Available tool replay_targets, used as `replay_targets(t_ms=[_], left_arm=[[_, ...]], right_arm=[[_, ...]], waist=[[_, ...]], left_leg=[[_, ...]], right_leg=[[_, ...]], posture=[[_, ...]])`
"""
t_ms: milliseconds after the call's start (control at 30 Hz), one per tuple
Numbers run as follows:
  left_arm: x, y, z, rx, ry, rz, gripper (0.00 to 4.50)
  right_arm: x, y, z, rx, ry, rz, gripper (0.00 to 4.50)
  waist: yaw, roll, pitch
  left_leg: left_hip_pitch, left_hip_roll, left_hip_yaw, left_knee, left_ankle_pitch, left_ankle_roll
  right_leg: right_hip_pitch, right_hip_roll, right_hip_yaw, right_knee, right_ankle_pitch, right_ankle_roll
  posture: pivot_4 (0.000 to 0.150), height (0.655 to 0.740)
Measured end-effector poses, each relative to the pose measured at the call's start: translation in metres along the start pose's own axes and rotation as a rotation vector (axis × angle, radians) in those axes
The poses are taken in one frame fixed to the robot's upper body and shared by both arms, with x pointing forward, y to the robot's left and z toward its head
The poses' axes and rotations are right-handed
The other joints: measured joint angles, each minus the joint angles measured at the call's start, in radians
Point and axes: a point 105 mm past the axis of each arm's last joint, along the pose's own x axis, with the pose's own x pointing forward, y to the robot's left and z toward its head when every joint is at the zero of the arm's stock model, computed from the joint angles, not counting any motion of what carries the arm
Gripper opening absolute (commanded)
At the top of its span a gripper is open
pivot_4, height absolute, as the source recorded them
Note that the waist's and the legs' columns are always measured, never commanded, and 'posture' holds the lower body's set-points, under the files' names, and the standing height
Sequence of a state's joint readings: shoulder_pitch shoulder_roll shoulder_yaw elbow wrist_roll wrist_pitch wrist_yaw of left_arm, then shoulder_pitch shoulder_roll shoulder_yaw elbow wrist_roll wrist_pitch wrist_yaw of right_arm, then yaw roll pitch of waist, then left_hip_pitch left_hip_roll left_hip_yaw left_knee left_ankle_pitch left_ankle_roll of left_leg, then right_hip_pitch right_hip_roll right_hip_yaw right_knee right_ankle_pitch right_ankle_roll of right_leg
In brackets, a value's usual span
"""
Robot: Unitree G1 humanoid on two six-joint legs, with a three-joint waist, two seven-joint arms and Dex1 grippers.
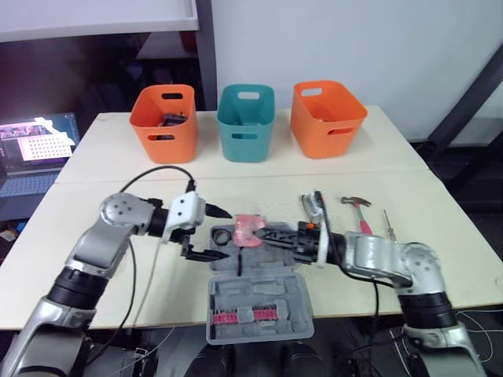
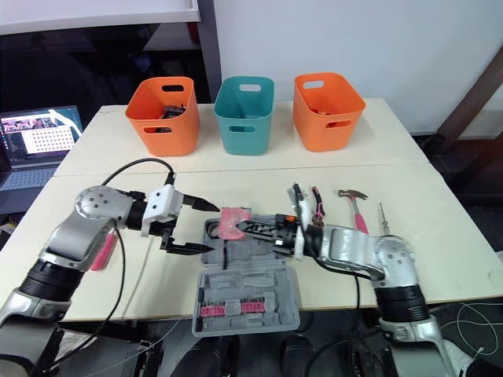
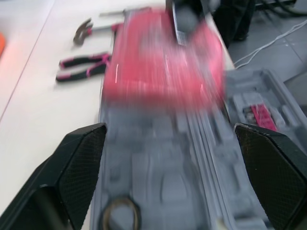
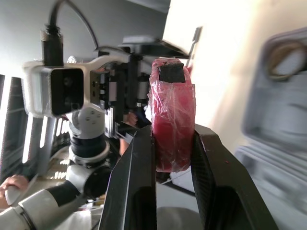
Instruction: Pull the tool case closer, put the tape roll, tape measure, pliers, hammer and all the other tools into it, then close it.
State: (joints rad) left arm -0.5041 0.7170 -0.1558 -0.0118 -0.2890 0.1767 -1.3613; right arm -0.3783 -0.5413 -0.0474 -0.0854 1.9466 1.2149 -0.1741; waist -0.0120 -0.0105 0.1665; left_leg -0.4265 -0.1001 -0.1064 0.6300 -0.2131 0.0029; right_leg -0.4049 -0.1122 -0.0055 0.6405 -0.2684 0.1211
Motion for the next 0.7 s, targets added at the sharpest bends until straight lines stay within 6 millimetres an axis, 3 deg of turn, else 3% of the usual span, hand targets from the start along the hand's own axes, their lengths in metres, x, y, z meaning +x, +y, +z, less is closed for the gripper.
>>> replay_targets(t_ms=[167,267,433,700], left_arm=[[-0.021,-0.017,-0.005,-0.101,0.021,-0.008,4.50],[-0.026,-0.034,-0.004,-0.158,0.006,-0.035,4.50],[-0.028,-0.072,-0.016,-0.238,0.007,-0.081,4.50],[-0.030,-0.075,-0.011,-0.226,0.008,-0.041,4.50]], right_arm=[[-0.071,-0.021,-0.008,-0.019,0.087,-0.184,0.45],[-0.096,-0.032,-0.015,-0.006,0.120,-0.292,0.45],[-0.108,-0.063,-0.037,0.055,0.162,-0.381,0.45],[-0.109,-0.104,-0.037,0.084,0.104,-0.445,0.45]], waist=[[0.001,0.000,0.000],[-0.006,0.000,0.000],[0.001,0.001,0.000],[0.024,0.003,0.001]], left_leg=[[0.000,0.001,0.000,-0.001,0.000,0.001],[0.000,0.003,0.001,-0.001,0.000,0.001],[0.000,0.004,0.002,-0.001,0.000,0.000],[0.000,0.003,0.002,-0.001,-0.001,0.001]], right_leg=[[0.001,-0.002,0.000,-0.002,0.000,0.000],[0.001,-0.001,0.000,-0.003,-0.001,-0.002],[0.002,-0.001,0.000,-0.005,-0.002,-0.004],[0.003,-0.001,0.000,-0.010,-0.002,-0.005]], posture=[[0.150,0.7329],[0.150,0.7329],[0.150,0.7329],[0.150,0.7329]])
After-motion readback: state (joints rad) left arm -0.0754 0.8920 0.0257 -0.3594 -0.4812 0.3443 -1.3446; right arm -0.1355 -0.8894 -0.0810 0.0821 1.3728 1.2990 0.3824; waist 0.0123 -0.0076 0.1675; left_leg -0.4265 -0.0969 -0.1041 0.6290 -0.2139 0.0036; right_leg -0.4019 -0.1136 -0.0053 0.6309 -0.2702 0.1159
